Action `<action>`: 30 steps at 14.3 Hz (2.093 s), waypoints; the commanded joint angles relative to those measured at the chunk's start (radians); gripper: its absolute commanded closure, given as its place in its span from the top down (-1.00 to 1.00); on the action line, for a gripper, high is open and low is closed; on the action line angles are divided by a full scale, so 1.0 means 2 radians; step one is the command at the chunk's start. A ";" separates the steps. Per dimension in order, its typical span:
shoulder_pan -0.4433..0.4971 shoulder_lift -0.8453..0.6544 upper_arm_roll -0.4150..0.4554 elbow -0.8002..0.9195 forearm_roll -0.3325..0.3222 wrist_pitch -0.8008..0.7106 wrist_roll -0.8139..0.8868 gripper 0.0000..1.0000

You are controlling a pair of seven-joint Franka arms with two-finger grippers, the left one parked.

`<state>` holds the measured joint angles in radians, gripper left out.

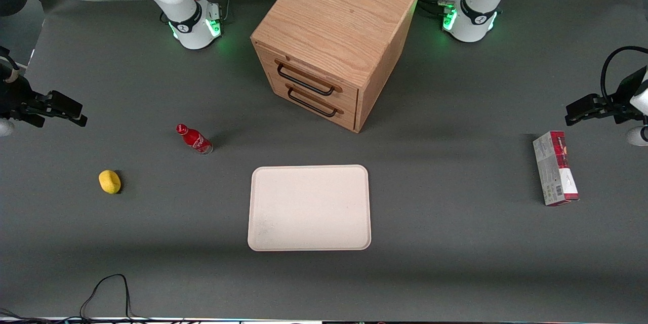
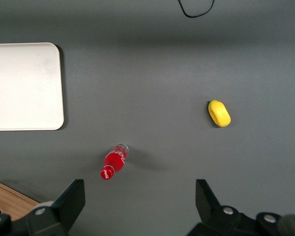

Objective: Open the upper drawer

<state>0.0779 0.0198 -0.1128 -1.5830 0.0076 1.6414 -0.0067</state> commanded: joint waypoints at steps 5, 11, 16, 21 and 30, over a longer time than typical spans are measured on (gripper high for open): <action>0.001 0.002 0.002 0.007 -0.006 -0.020 0.011 1.00; 0.001 0.006 0.003 0.012 -0.002 -0.026 0.010 1.00; 0.061 0.063 0.010 0.083 0.002 -0.026 0.010 1.00; 0.157 0.101 0.020 0.109 0.011 -0.027 -0.057 1.00; 0.325 0.117 0.023 0.085 0.041 -0.027 -0.071 1.00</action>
<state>0.6944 0.2447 -0.0530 -1.4114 0.0793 1.6010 -0.1062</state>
